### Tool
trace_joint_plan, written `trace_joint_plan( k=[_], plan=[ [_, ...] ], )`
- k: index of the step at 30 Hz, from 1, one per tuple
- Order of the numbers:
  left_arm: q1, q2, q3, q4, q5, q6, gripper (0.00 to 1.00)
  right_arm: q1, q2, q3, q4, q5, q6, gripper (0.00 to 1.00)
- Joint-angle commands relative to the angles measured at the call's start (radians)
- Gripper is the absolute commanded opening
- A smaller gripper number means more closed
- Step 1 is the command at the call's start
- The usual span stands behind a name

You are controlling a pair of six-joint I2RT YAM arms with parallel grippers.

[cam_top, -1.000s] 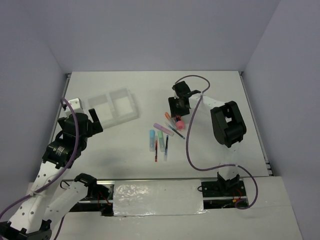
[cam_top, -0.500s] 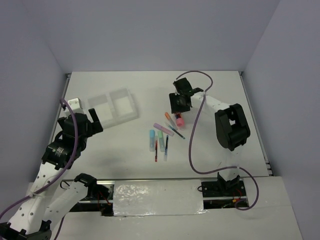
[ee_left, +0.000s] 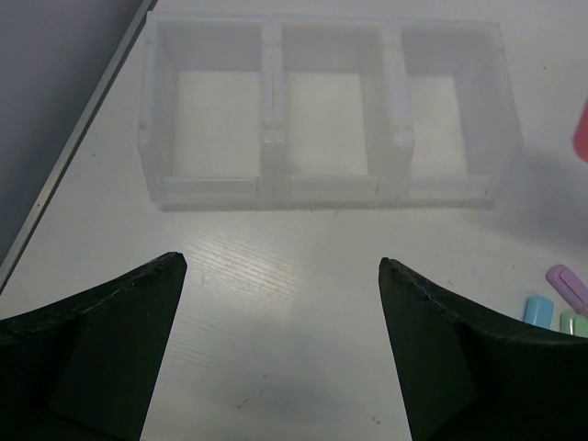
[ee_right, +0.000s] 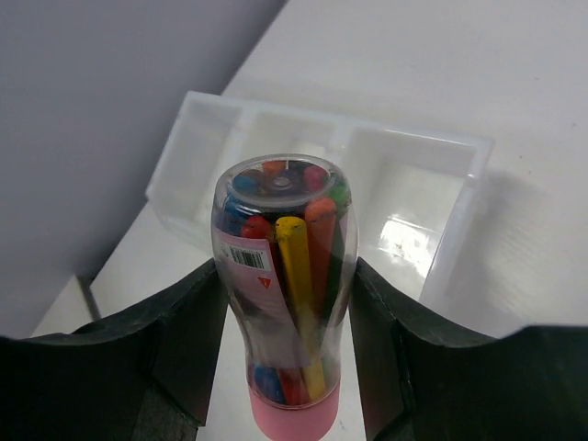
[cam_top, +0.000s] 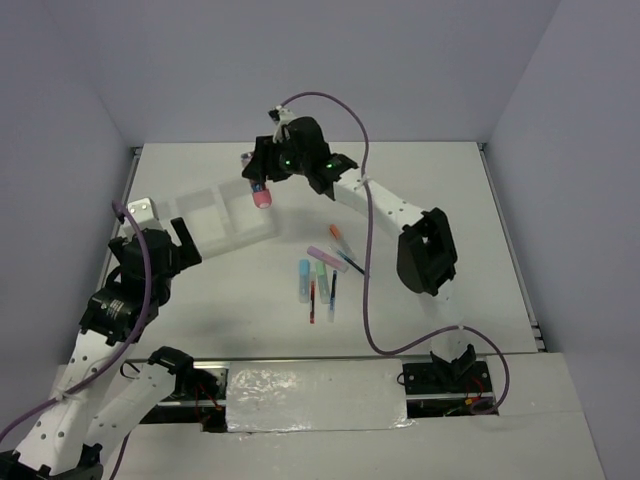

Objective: Sort the stationery into containers
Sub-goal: Place the stationery in the storage box.

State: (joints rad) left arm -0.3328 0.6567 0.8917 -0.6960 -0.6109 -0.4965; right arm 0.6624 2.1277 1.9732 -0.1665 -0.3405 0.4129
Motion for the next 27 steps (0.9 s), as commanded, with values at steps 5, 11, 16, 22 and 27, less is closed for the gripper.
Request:
trace_joint_plan(
  k=[5,11,16,22,27],
  plan=[
    [-0.002,0.004,0.009,0.018,-0.016,0.013,0.99,0.089,0.21,0.239,0.041,0.285,-0.066,0.18],
    [-0.002,-0.005,0.006,0.024,-0.007,0.019,0.99,0.111,0.291,0.296,0.054,0.313,-0.103,0.23],
    [-0.002,0.003,0.004,0.038,0.014,0.027,0.99,0.121,0.302,0.285,0.048,0.29,-0.121,0.59],
    [-0.002,0.0,0.0,0.043,0.019,0.029,0.99,0.126,0.221,0.282,0.013,0.296,-0.16,1.0],
    [-0.002,0.012,0.004,0.038,0.02,0.027,0.99,0.112,0.083,0.27,-0.138,0.438,-0.217,1.0]
  ],
)
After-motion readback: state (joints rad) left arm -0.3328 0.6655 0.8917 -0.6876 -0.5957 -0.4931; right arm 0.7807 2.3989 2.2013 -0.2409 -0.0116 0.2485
